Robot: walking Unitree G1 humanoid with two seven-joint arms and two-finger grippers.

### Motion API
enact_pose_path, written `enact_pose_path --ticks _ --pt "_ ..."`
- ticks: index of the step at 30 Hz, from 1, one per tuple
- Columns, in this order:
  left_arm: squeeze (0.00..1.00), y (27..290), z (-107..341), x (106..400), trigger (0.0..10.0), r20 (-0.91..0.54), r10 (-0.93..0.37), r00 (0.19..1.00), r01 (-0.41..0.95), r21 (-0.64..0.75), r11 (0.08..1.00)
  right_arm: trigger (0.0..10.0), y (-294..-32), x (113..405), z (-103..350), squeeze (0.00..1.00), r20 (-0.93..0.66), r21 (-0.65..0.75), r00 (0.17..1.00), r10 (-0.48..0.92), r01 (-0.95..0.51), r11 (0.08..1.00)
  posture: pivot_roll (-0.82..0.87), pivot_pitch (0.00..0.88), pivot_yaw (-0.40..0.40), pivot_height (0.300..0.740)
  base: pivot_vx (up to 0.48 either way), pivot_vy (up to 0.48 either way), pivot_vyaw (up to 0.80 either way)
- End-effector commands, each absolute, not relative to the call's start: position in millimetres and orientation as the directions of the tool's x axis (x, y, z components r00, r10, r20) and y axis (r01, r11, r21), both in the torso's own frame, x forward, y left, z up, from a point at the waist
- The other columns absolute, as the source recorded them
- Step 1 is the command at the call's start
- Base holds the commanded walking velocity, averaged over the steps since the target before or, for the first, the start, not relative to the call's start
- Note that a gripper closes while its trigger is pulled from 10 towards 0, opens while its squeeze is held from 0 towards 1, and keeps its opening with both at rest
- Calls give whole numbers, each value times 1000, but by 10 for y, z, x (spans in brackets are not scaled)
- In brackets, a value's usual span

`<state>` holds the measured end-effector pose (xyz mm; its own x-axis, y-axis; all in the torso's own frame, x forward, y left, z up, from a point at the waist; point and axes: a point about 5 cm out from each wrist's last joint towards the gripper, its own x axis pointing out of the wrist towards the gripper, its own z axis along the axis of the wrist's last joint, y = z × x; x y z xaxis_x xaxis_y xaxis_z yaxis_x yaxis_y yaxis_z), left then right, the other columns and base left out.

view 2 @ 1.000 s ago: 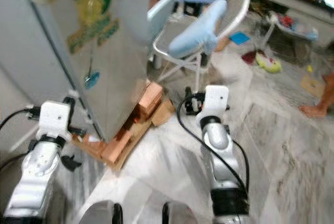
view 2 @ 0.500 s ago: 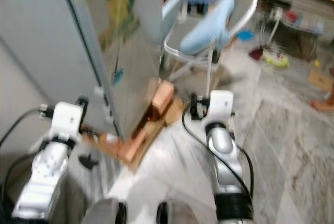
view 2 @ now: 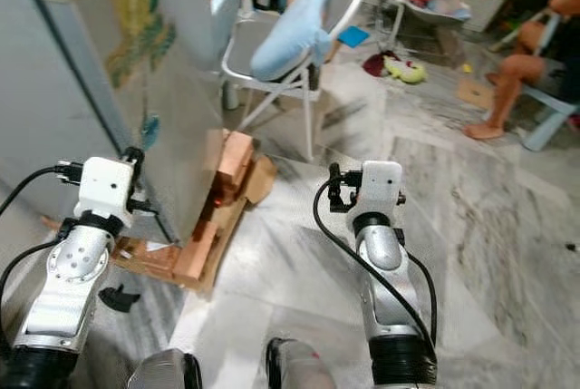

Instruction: Restocking fridge

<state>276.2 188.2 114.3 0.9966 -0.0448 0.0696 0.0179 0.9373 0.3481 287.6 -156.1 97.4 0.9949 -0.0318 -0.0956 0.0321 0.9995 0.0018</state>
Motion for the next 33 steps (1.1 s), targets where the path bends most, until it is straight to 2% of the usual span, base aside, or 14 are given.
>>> enact_pose_path --ticks 1,6,9,13,16,17,18,19,20,21,22,27,28,33 --pt "0 1935 1116 2757 10000 62 -13 998 -9 334 943 10000 -1604 2879 1014 0 -80 -5 996 -47 46 999 20 98 -105 740 0 0 0" --pt "0 2014 1087 2790 10000 40 41 998 -50 279 959 10000 -1605 2884 996 0 -99 7 994 -53 54 999 20 99 -106 740 0 151 -160" --pt "0 2003 1090 2794 10000 46 28 999 -40 280 959 10000 -1612 2885 994 0 -100 5 994 -54 55 998 18 102 -107 740 0 480 -800" --pt "0 1959 1094 2783 10000 57 2 998 -18 292 956 10000 -1615 2876 1012 0 -85 -5 995 -50 49 999 15 103 -107 740 0 480 0" --pt "0 1927 1087 2769 10000 59 -25 998 8 276 961 10000 -1613 2873 1016 0 -81 2 996 -42 42 999 15 104 -108 740 0 0 0" --pt "976 1918 1086 2763 10000 60 -30 998 13 266 964 10000 -1612 2872 1018 580 -79 6 996 -39 39 999 15 103 -109 740 0 0 0" --pt "1000 1906 1087 2756 10000 62 -41 997 25 243 970 10000 -1611 2871 1019 776 -78 8 996 -37 38 999 15 103 -109 740 0 0 0" --pt "1000 1883 1084 2744 10000 58 -69 996 55 209 976 10000 -1609 2871 1022 812 -77 8 996 -35 36 999 15 105 -111 740 0 0 0" --pt "1000 1874 1087 2734 10000 61 -79 995 66 196 978 10000 -1607 2871 1024 933 -76 7 996 -35 36 999 15 105 -111 740 0 0 0" --pt "1000 1874 1087 2734 10000 61 -79 995 66 196 978 10000 -1607 2871 1024 933 -76 7 996 -35 36 999 15 105 -111 740 0 0 0" --pt "1000 1874 1091 2722 10000 65 -76 995 62 196 979 10000 -1607 2871 1027 1000 -75 7 997 -34 35 999 16 106 -112 740 0 0 0" --pt "1000 1810 1065 2688 10000 51 -131 990 123 145 982 10000 -1604 2876 1020 1000 -77 -1 996 -34 34 999 19 106 -114 740 0 0 0" --pt "1000 1794 1063 2681 10000 48 -152 987 145 128 981 10000 -1601 2877 1018 937 -78 3 997 -31 31 1000 19 106 -114 740 0 0 0" --pt "1000 1765 1063 2665 10000 46 -199 979 194 90 977 10000 -1596 2881 1019 957 -77 3 997 -30 30 1000 21 106 -113 740 0 0 0"
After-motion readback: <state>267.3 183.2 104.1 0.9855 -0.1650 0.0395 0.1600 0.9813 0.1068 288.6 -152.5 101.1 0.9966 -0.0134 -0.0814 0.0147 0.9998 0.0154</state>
